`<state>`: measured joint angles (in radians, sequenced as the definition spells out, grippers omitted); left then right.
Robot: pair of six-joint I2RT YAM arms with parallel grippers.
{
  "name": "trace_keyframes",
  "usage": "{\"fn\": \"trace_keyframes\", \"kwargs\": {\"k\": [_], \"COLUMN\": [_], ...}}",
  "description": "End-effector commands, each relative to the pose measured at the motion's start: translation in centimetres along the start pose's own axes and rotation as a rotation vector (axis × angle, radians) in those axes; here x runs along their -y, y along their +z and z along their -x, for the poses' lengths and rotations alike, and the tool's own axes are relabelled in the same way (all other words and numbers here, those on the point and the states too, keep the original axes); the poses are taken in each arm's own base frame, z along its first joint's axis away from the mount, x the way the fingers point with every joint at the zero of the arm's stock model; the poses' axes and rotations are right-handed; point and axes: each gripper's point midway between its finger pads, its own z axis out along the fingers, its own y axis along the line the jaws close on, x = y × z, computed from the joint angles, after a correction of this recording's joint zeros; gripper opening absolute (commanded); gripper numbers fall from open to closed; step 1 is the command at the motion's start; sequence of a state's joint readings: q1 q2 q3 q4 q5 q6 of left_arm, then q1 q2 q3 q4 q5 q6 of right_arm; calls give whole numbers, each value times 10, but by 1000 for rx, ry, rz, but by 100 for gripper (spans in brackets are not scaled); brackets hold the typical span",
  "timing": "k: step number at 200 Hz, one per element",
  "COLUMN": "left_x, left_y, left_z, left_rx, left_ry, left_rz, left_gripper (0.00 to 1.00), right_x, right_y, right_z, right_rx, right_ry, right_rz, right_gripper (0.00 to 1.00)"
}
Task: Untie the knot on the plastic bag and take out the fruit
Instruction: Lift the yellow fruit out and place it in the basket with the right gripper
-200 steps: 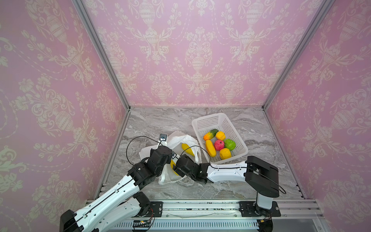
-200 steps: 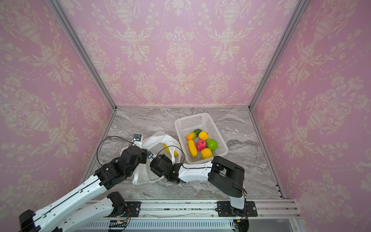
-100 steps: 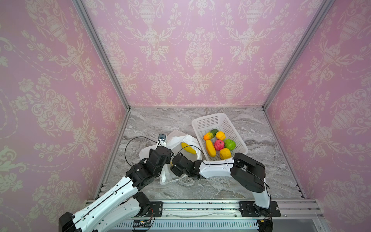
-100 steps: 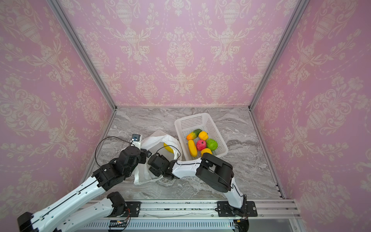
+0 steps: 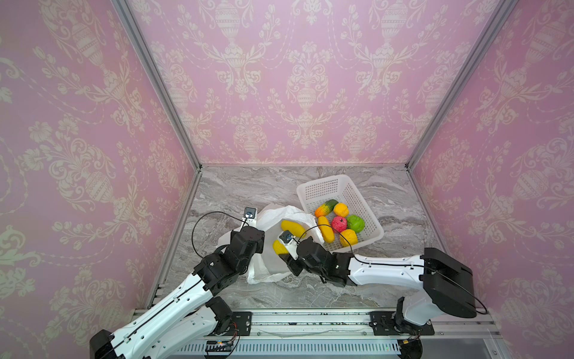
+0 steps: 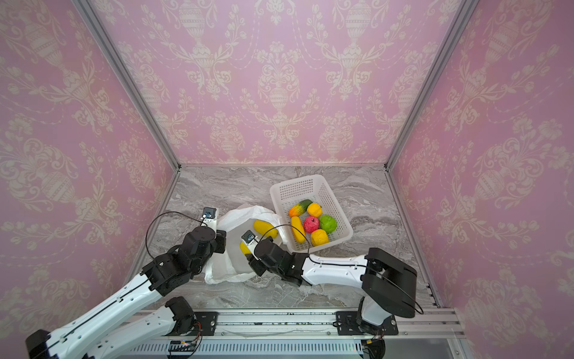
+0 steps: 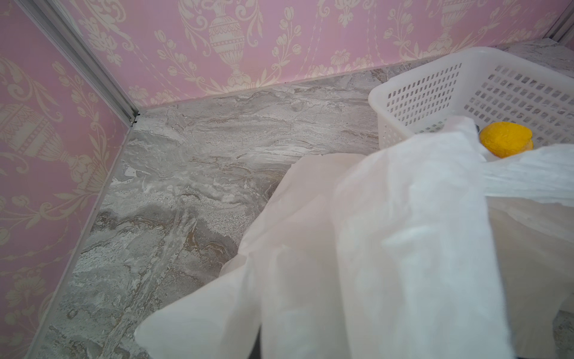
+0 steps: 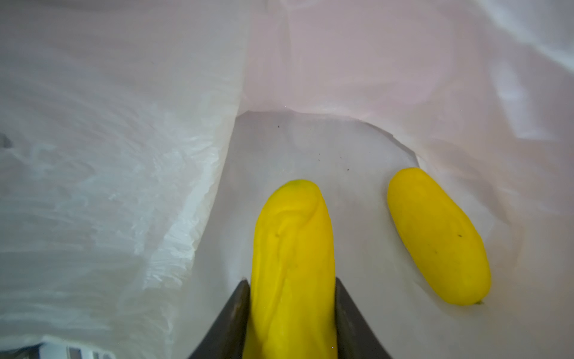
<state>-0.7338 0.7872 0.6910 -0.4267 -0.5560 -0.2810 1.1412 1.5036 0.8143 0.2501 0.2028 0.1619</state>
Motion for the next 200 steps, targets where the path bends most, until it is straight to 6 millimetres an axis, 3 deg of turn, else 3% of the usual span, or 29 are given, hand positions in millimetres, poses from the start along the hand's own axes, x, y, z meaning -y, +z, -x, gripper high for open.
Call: {"fn": "trace_keyframes", "kwargs": {"k": [1,40,61,89,130,174,183,200], "left_x": [-6,-6,-7,-6,-6,-8,-8,-8], "left_y": [4,10,10,12,14,14,14,14], "left_z": [-4,-10,-10,-10,-11,-10,-10,-10], "left_rx": [-11,-34,-33,-32,-39,-34,-34,-34], "left_ry": [-1,4,2,1,1,-1,-1,-3], "left_rz": [37,45,46,43,41,46,46,46], "left_gripper": [0,0,0,0,0,0,0,0], "right_x": [-8,0,14,50,128,181,181,160], "right_y": [-28,-78,-100,-130,-165,-168,-161,-145], "right_z": [18,33,37,39,29,7,5,12], "right_rx": [106,229,277,334,350,287,272,275], "right_ry": [20,38,52,82,211,378,401,366], "right_rz": [66,101,57,-87,-391,-500,-463,-322], "right_gripper": [38,34,32,30,23,22,20,22]}}
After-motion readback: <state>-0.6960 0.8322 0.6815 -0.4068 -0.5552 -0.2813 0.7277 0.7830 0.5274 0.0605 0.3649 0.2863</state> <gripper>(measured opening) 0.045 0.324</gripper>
